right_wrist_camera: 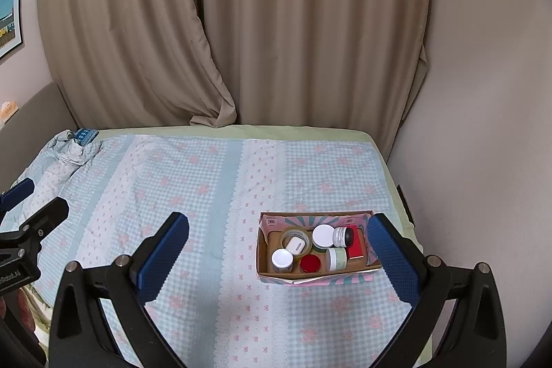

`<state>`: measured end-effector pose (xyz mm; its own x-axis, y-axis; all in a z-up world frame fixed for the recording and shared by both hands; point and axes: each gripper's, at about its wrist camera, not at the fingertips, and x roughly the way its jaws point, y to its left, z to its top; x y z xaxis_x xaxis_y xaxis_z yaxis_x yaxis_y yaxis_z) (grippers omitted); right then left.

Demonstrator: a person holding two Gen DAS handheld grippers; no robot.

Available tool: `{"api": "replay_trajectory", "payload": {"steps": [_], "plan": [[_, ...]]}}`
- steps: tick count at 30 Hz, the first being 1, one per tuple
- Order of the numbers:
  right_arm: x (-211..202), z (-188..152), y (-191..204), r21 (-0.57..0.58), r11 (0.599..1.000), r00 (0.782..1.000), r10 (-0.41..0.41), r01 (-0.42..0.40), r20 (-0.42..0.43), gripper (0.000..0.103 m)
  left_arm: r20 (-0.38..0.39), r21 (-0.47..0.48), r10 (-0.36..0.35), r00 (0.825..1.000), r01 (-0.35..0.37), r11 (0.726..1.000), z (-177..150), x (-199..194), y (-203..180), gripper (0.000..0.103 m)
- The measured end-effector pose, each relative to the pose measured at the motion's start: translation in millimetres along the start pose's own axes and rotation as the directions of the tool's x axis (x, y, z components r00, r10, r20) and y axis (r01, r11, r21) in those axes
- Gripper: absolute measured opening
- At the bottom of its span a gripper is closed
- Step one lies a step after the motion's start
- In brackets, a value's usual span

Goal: Organize rigid objects

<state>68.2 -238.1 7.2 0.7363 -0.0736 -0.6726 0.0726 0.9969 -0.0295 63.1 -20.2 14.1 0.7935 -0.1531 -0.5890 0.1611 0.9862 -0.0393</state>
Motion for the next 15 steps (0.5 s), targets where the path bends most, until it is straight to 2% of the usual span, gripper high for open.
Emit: {"api": "replay_trajectory", "payload": {"steps": [15], "plan": [[0.5,2.4,-2.4,0.028,1.0,1.0,-0.009,0.008,0.007,0.103,-0.009,-0.009,-0.011,1.0,0.011,1.0,-0.2,4.2,1.1,0.103]]}}
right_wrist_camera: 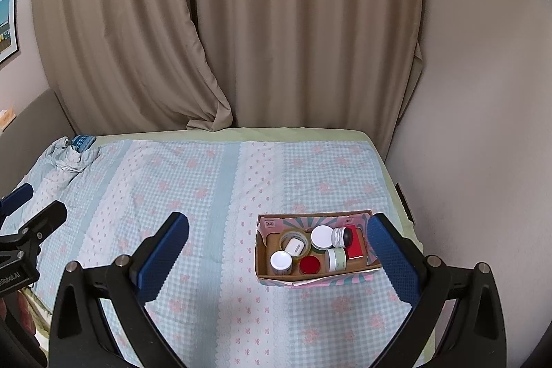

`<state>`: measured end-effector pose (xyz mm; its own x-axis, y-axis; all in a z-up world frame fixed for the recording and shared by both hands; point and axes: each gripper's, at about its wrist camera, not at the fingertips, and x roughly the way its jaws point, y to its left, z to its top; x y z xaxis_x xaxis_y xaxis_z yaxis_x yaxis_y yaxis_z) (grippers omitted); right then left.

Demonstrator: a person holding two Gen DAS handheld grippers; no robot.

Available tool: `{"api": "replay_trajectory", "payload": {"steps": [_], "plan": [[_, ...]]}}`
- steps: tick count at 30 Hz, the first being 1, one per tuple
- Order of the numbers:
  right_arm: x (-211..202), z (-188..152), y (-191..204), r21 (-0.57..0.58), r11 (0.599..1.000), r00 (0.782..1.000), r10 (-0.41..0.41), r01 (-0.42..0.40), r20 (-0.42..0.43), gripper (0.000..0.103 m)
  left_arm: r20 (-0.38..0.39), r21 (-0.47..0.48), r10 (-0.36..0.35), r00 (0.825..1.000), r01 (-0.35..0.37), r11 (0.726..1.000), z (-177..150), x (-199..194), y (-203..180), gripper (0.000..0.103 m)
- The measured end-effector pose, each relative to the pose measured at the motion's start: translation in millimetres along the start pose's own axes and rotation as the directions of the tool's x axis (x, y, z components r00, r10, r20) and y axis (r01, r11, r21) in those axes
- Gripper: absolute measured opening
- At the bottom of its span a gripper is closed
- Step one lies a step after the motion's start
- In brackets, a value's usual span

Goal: Organize rigid objects

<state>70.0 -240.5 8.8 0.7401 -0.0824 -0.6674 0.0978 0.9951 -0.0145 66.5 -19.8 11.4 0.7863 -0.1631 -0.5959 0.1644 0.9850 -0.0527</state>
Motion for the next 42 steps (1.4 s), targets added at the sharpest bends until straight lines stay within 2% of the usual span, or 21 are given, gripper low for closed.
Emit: {"api": "replay_trajectory", "payload": {"steps": [28,33,37,42], "plan": [[6.8,1.7,2.6,0.007,1.0,1.0,-0.009,0.009,0.01,0.103,0.014,0.011,-0.016,1.0,0.016,1.0,2.9,4.5,3.8,0.103],[8.7,1.6,2.6,0.006,1.0,1.0,-0.009,0.009,0.012,0.103,0.013,0.041,0.034,0.999,-0.034,0.999,4.3,8.2,0.7,0.103],[10.3,1.5,2.6,0.008,1.0,1.0,-0.008,0.008,0.012,0.103,0.045,0.028,-0.003,0.999,0.002,1.0,6.5,4.6,3.4,0.103],[13.7,1.8,4.6,0.01,1.0,1.0,-0.009,0.009,0.008,0.103,0.065,0.006,-0.01,0.998,0.01,1.0,11.1,4.8,9.6,0.103]]}}
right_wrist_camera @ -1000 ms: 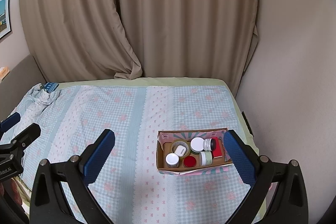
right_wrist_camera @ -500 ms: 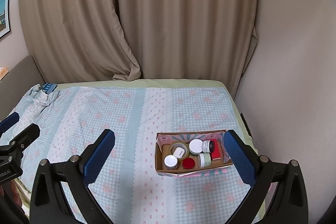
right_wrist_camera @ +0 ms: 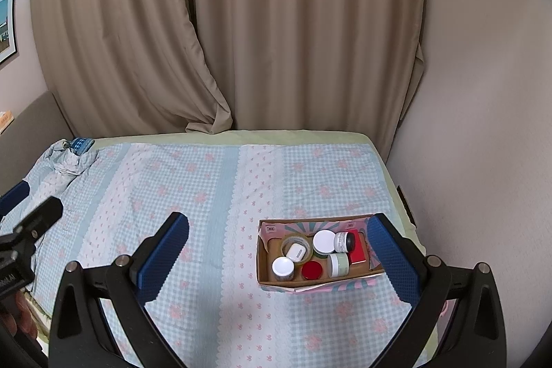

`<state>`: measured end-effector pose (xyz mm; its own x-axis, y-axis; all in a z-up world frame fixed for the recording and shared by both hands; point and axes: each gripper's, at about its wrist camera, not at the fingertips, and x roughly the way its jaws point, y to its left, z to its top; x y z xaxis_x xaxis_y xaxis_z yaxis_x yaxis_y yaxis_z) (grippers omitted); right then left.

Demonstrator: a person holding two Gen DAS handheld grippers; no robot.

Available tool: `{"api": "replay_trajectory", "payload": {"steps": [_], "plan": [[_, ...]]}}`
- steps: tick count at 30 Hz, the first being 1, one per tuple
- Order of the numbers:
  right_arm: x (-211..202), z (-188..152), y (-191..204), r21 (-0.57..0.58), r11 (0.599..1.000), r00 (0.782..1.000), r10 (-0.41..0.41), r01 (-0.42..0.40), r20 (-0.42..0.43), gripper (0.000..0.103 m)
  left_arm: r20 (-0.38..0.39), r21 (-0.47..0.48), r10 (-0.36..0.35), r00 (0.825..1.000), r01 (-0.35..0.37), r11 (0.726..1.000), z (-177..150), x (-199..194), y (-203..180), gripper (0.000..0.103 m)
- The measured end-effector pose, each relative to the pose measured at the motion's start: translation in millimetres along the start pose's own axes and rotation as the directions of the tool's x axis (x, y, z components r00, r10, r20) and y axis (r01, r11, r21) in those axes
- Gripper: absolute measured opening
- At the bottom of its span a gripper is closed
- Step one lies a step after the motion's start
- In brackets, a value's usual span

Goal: Organize rigid objects

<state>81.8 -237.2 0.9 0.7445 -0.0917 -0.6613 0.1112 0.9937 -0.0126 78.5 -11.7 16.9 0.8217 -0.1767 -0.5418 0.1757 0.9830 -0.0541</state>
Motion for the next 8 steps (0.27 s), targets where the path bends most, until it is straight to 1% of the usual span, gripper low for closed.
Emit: {"api": "replay_trajectory", "payload": {"steps": [4,6,8], "plan": [[2.7,1.9,3.2,0.006,1.0,1.0,0.0,0.0,-0.005,0.103,0.009,-0.006,0.021,1.0,-0.021,1.0,1.7,4.2,4.9,0.103],[6.9,3.0,4.9,0.011,1.0,1.0,0.0,0.0,-0.012,0.103,0.016,-0.013,0.044,0.999,-0.044,0.999,1.2,6.9,8.5,0.103],[9.5,3.1,6.7,0.013,1.0,1.0,-0.003,0.003,-0.019,0.103,0.011,-0.015,0.042,0.999,-0.042,0.999,0.9,11.9,13.0,0.103]]}}
